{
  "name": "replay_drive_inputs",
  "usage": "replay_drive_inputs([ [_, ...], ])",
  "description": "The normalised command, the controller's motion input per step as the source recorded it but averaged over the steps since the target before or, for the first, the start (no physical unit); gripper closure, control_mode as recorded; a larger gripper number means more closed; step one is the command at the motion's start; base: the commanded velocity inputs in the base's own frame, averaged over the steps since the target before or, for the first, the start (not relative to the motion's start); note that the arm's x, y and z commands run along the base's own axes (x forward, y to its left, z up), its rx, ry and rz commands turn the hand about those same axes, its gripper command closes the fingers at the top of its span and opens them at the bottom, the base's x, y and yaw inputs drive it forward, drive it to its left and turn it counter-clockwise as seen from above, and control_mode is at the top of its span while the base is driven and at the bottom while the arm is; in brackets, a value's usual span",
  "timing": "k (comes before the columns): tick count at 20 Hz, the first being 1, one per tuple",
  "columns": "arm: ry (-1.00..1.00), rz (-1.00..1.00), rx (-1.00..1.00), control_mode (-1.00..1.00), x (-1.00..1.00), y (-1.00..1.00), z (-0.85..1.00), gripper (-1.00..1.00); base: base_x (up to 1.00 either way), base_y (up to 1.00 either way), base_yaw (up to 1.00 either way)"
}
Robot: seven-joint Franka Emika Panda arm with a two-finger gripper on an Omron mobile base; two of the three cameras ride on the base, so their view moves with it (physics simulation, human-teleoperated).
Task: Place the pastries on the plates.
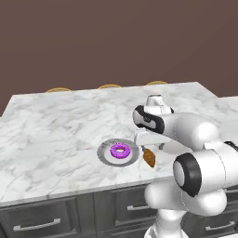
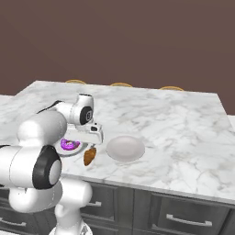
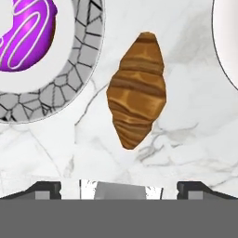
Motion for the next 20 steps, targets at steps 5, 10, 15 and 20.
replay_drive_inputs([
  [5,0.0,0.0,-0.03,-1.0,0.25,-0.14,-0.12,-1.0,0.0,0.0,0.0],
  [10,0.01,0.0,0.0,-1.0,0.24,0.0,-0.35,-1.0,0.0,0.0,0.0],
  [15,0.04,0.0,0.0,-1.0,0.22,-0.03,-0.39,-1.0,0.0,0.0,0.0],
  [20,0.01,0.0,0.0,-1.0,0.07,0.0,-0.38,-1.0,0.0,0.0,0.0],
])
